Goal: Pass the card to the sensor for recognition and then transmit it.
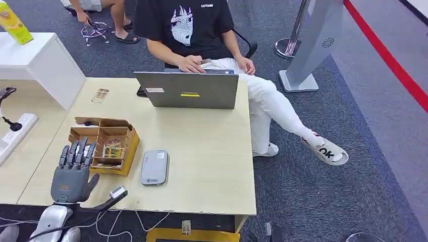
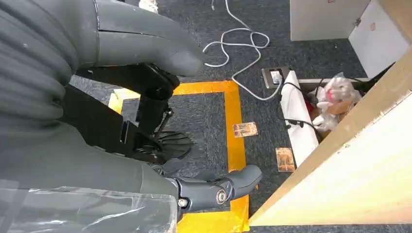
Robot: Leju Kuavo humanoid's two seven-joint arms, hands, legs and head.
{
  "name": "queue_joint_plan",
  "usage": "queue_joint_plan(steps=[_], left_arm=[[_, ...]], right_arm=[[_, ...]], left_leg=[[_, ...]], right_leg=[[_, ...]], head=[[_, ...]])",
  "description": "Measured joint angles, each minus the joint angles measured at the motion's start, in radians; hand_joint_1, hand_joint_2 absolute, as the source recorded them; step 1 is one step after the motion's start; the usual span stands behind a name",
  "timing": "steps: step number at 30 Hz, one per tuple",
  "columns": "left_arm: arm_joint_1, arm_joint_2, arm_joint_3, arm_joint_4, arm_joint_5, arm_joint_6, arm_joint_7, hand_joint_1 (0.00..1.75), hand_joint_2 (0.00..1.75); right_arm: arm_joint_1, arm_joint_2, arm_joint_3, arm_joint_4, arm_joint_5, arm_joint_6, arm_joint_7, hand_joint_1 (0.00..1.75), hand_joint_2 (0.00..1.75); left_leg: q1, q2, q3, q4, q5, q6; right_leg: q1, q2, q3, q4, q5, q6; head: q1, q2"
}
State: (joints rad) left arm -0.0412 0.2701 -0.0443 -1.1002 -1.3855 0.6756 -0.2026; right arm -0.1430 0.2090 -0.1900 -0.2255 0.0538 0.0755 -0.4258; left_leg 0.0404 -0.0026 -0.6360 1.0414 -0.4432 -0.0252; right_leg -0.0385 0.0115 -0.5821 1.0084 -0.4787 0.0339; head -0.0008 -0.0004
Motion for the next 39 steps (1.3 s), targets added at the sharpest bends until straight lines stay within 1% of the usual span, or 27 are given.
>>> queue_joint_plan(steps=[7,15,27,28,29,33,39], left_arm=[[-0.017,-0.013,0.003,0.017,-0.015,-0.002,-0.022,0.0,1.75],[-0.029,-0.025,0.003,0.04,-0.018,-0.002,-0.022,0.0,1.75],[-0.029,-0.032,0.003,0.044,-0.018,-0.005,-0.022,0.0,1.75],[-0.029,-0.032,0.003,0.044,-0.018,-0.006,-0.022,1.27,1.75],[-0.029,-0.033,0.003,0.044,-0.018,-0.008,-0.022,1.75,1.75],[-0.029,-0.032,0.003,0.044,-0.009,-0.034,-0.022,1.75,1.75],[-0.029,-0.032,0.003,0.044,-0.007,-0.043,-0.022,1.75,1.75]], right_arm=[[0.0,0.002,-0.002,0.0,0.009,0.0,0.004,0.0,1.75],[0.0,0.003,-0.008,0.0,0.009,0.0,0.004,0.0,1.75],[0.0,0.005,-0.012,0.0,0.008,0.001,0.003,0.0,1.75],[0.0,0.005,-0.012,0.0,0.008,0.0,0.003,0.0,1.75],[0.0,0.005,-0.012,0.0,0.008,0.001,0.002,0.0,1.75],[0.0,0.005,-0.013,0.0,0.009,0.002,0.0,0.0,1.75],[0.0,0.005,-0.013,0.0,0.01,0.003,0.0,0.0,1.75]], left_leg=[[0.0,0.0,0.0,0.0,0.0,0.0],[0.0,0.0,0.0,0.0,0.0,0.0],[0.0,0.0,0.0,0.0,0.0,0.0],[0.0,0.0,0.0,0.0,0.0,0.0],[0.0,0.0,0.0,0.0,0.0,0.0],[0.0,0.0,0.0,0.0,0.0,0.0],[0.0,0.0,0.0,0.0,0.0,0.0]], right_leg=[[0.0,0.0,0.0,0.0,0.0,0.0],[0.0,0.0,0.0,0.0,0.0,0.0],[0.0,0.0,0.0,0.0,0.0,0.0],[0.0,0.0,0.0,0.0,0.0,0.0],[0.0,0.0,0.0,0.0,0.0,0.0],[0.0,0.0,0.0,0.0,0.0,0.0],[0.0,0.0,0.0,0.0,0.0,0.0]], head=[[0.0,0.0],[0.0,0.0],[0.0,0.0],[0.0,0.0],[0.0,0.0],[0.0,0.0],[0.0,0.0]])
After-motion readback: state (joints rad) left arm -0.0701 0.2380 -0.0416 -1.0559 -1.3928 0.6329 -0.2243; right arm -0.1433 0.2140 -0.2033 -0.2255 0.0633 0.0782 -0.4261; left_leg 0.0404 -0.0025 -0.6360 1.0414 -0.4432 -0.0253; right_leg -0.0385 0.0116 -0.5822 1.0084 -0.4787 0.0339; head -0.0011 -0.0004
